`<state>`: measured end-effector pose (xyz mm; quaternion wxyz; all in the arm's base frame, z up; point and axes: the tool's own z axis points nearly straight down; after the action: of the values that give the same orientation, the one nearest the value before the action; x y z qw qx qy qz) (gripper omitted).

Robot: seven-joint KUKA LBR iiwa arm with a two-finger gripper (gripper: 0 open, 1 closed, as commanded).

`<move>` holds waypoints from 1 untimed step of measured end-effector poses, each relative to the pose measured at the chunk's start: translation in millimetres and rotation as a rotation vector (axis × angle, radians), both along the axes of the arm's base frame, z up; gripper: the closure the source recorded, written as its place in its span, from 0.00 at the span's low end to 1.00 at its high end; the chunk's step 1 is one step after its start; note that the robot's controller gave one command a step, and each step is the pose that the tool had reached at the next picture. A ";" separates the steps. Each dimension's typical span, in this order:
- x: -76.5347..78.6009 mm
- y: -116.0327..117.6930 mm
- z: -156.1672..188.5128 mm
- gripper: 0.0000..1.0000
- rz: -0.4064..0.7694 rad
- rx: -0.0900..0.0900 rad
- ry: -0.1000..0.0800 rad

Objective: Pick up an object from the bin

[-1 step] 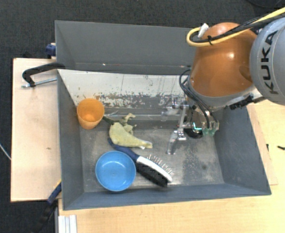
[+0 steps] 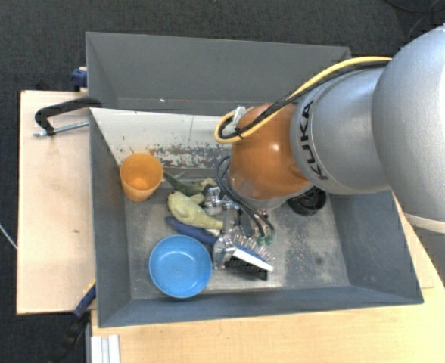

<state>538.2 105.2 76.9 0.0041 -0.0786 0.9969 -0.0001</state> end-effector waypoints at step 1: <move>1.6 -0.4 1.1 1.00 -0.004 0.003 -0.008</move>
Offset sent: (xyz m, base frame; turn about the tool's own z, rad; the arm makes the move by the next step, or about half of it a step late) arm 0.0000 0.0000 0.0000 0.0000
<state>539.8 104.8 78.0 0.0084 -0.0766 0.9970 0.0010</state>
